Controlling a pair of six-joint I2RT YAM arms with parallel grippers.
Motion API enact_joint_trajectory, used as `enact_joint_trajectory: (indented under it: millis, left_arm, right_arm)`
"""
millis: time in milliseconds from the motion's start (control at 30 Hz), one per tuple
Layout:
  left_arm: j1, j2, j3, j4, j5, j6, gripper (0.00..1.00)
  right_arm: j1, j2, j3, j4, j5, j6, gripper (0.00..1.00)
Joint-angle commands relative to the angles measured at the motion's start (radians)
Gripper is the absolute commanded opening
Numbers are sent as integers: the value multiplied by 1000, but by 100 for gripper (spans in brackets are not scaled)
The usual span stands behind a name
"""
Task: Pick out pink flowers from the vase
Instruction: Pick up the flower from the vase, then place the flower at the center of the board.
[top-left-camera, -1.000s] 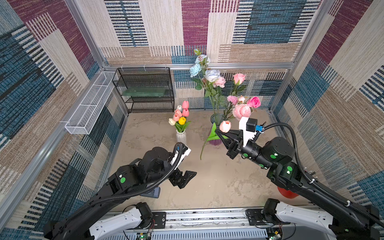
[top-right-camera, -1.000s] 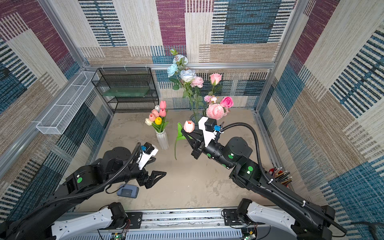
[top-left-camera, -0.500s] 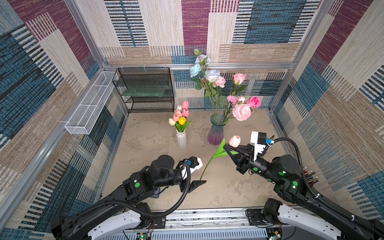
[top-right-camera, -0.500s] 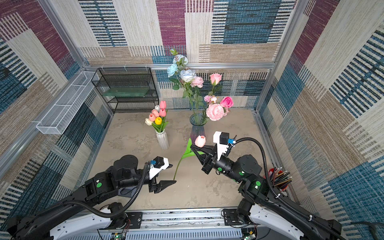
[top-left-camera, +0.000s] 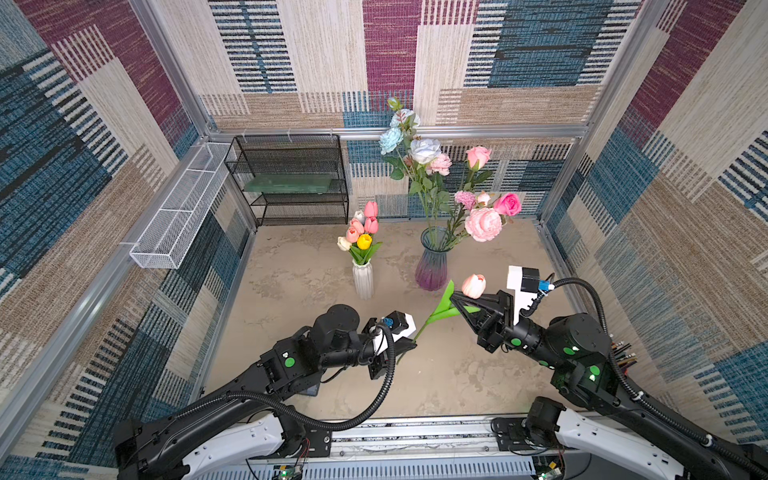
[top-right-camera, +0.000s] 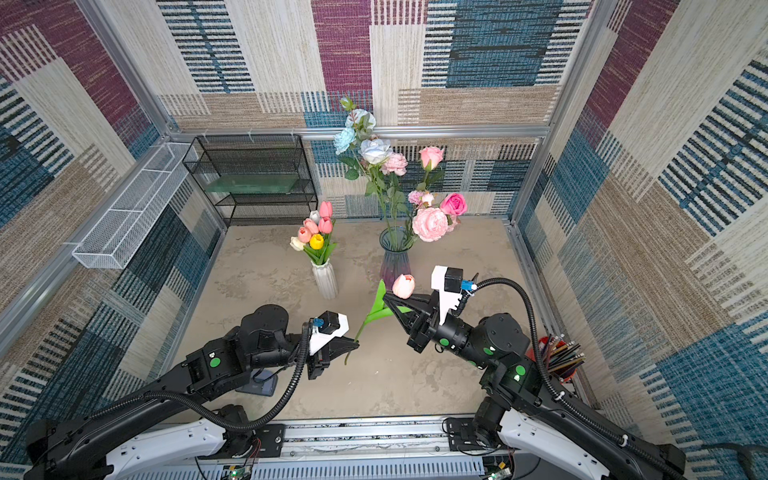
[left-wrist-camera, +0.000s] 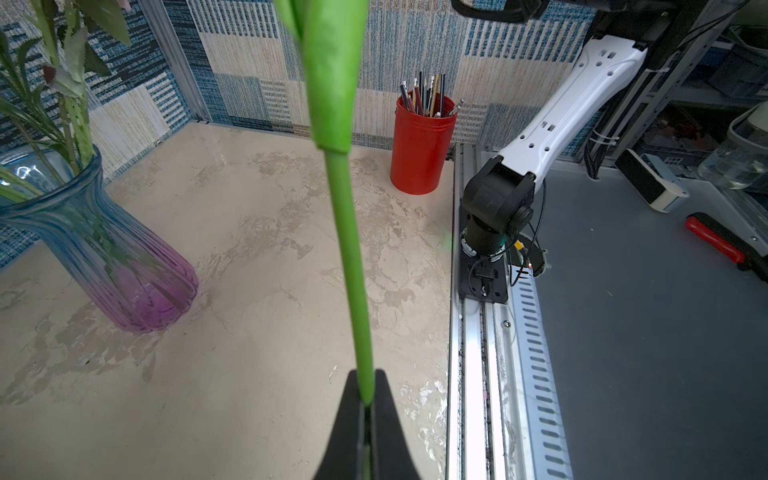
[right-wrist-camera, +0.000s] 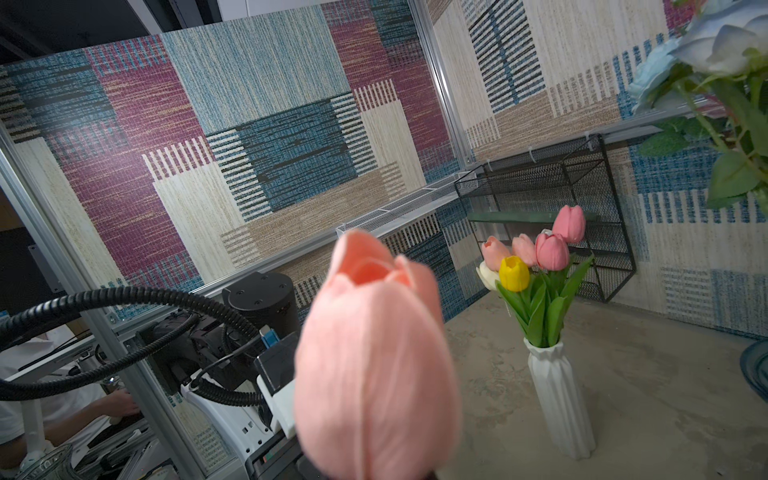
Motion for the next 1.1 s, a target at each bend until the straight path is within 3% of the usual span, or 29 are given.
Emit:
enact_joint_trajectory:
  millis: [0, 33, 100, 167, 267, 333, 567, 767, 900, 1067]
  left_arm:
    - [-1, 0, -6, 19, 25, 15, 0]
    - [-1, -2, -10, 21, 25, 10, 0]
    - [0, -7, -20, 25, 15, -6, 0]
    - [0, -19, -37, 43, -5, -40, 0]
    - [0, -43, -80, 85, -40, -124, 0]
    - [-1, -55, -113, 100, -86, -198, 0]
    - [1, -105, -280, 154, -263, -477, 0]
    - [4, -81, -299, -16, -496, -729, 0]
    - [22, 17, -265, -38, -450, -777, 0]
    - [94, 215, -226, 53, -263, -837, 0]
  right_arm:
    - [-3, 2, -2, 3, 14, -1, 0]
    - [-3, 3, -2, 1, 14, -3, 2]
    - [-3, 5, 3, -8, 18, -11, 15]
    - [-2, 2, 15, -32, 38, -25, 36]
    - [-2, -26, 30, -71, 88, -52, 58]
    - [-1, -55, 33, -100, 128, -74, 65]
    - [-2, -152, 28, -190, 227, -198, 67]
    - [-3, -158, 37, -309, 314, -149, 70]
    - [-2, -82, 75, -412, 318, -127, 70]
    - [1, -45, 65, -401, 339, -80, 69]
